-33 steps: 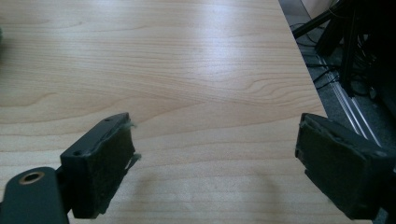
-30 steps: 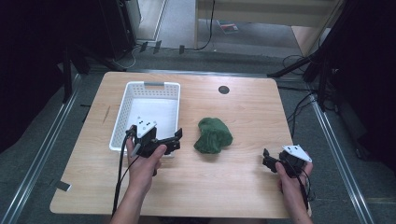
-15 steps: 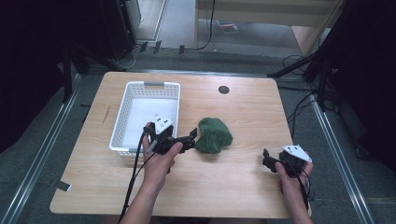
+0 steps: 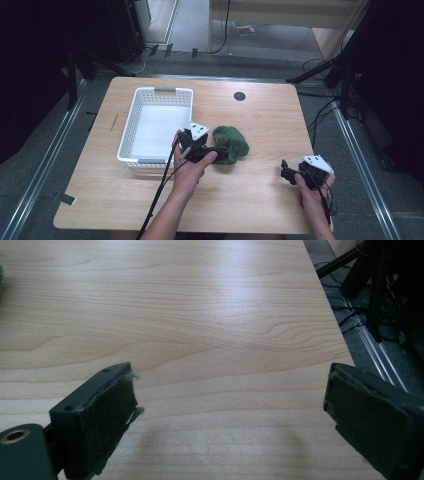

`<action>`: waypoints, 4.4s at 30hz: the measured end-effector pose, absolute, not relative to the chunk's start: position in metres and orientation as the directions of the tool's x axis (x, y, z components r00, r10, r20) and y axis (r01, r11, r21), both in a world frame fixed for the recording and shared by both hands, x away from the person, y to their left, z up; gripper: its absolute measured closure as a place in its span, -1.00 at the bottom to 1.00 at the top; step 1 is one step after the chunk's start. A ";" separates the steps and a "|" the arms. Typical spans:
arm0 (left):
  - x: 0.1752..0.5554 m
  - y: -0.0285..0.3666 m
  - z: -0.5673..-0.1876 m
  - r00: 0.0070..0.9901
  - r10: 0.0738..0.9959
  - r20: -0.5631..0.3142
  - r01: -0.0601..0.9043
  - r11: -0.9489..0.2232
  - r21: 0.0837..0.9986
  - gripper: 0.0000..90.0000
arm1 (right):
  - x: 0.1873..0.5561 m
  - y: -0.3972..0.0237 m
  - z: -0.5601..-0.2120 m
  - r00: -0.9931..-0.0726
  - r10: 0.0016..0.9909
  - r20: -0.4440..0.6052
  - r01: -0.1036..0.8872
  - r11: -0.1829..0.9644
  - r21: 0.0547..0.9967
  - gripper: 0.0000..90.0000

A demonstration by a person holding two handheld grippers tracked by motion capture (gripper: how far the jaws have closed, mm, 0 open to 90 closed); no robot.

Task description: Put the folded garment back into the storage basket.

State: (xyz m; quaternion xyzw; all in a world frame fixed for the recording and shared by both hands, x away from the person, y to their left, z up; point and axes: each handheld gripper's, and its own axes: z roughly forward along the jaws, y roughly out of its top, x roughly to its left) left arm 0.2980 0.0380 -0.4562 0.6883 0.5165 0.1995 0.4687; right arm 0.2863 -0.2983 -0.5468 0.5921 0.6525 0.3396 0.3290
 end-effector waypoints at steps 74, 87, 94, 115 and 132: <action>0.349 -0.042 -0.539 0.371 0.928 -0.009 0.671 -0.262 0.694 -0.50 | 0.289 -0.299 -0.547 -0.093 0.996 -0.013 0.572 0.064 0.818 -0.85; 0.343 -0.030 -0.515 0.376 0.924 -0.073 0.649 -0.207 0.732 -0.29 | 0.289 -0.299 -0.547 -0.098 0.995 -0.011 0.571 0.066 0.818 -0.85; 0.335 -0.025 -0.493 0.403 0.911 -0.093 0.618 -0.196 0.761 -0.30 | 0.289 -0.299 -0.547 -0.096 0.995 -0.010 0.573 0.064 0.817 -0.85; 0.324 0.004 -0.443 0.403 0.903 -0.149 0.564 -0.117 0.817 -0.31 | 0.290 -0.299 -0.547 -0.099 0.995 -0.010 0.574 0.066 0.816 -0.85; 0.325 0.050 -0.417 0.349 0.923 -0.161 0.536 -0.056 0.842 -0.31 | 0.290 -0.299 -0.547 -0.099 0.995 -0.010 0.572 0.065 0.818 -0.85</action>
